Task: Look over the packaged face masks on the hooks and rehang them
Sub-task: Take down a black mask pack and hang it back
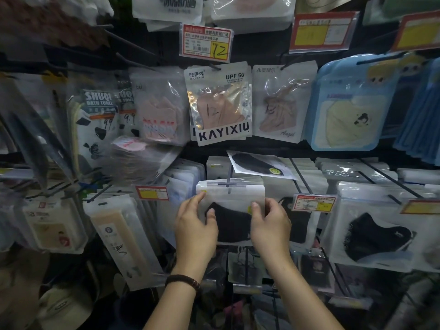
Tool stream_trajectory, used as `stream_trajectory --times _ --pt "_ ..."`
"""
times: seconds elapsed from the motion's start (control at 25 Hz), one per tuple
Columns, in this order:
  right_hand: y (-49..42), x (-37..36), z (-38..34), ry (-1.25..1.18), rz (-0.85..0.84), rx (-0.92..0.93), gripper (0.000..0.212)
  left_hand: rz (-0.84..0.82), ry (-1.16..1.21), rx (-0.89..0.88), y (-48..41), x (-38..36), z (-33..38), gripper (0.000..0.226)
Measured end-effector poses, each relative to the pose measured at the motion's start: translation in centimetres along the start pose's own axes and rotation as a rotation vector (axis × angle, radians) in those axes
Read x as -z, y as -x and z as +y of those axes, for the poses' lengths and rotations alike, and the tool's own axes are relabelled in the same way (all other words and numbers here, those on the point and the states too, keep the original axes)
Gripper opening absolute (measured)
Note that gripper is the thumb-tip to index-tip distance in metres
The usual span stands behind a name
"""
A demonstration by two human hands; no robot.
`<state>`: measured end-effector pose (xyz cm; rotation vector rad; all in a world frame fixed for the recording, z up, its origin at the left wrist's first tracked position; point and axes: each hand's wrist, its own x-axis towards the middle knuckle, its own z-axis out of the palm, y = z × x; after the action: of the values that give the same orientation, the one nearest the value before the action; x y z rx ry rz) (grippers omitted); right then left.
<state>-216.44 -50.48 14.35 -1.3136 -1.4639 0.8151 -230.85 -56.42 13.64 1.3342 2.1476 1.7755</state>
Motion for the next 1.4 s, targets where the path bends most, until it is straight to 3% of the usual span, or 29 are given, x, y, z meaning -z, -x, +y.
stream_trajectory --times 0.12,0.16,0.24,0.32,0.44,0.52,0.68,0.84,1.0,1.12,1.24,1.4 --pt "1.7 2.1 -1.4 0.276 -0.301 -0.050 0.067 -0.063 -0.127 -0.055 -0.2 2.4 1.2 0.038" --pt "2.2 3.3 -2.5 0.370 -0.390 -0.057 0.067 -0.095 -0.180 -0.067 -0.5 3.5 1.7 0.034" --pt "2.8 6.0 -4.7 0.556 -0.507 -0.003 0.045 -0.158 -0.310 -0.063 -1.3 5.5 3.2 0.026" --pt "3.1 8.6 -7.4 0.571 -0.552 0.042 0.039 -0.202 -0.377 -0.056 -2.2 7.0 5.0 0.019" --pt "1.6 11.2 -10.8 0.355 -0.472 0.098 0.024 -0.114 -0.412 -0.163 -4.1 8.1 8.4 0.018" --pt "-0.6 12.3 -12.4 0.358 -0.343 0.244 0.016 -0.123 -0.423 -0.255 -5.6 7.9 10.8 0.017" --pt "-5.6 13.0 -12.9 0.474 -0.197 0.394 0.016 -0.412 -0.565 -0.512 -9.0 4.2 14.8 0.014" --pt "-8.8 12.7 -12.3 0.585 -0.205 0.294 0.016 -0.608 -0.851 -0.615 -11.4 -1.4 16.7 0.027" --pt "-10.0 13.0 -11.2 0.630 -0.221 0.256 0.017 -0.729 -0.891 -0.646 -12.1 -4.2 15.9 0.035" --pt "-10.1 13.3 -10.2 0.579 -0.222 0.250 0.019 -0.739 -0.873 -0.661 -12.5 -4.5 15.5 0.037" --pt "-10.2 13.5 -9.9 0.515 -0.212 0.237 0.020 -0.720 -0.817 -0.683 -12.8 -4.1 15.7 0.020" --pt "-9.6 13.6 -9.8 0.402 -0.152 0.177 0.021 -0.608 -0.754 -0.691 -12.7 -2.4 16.3 0.020"
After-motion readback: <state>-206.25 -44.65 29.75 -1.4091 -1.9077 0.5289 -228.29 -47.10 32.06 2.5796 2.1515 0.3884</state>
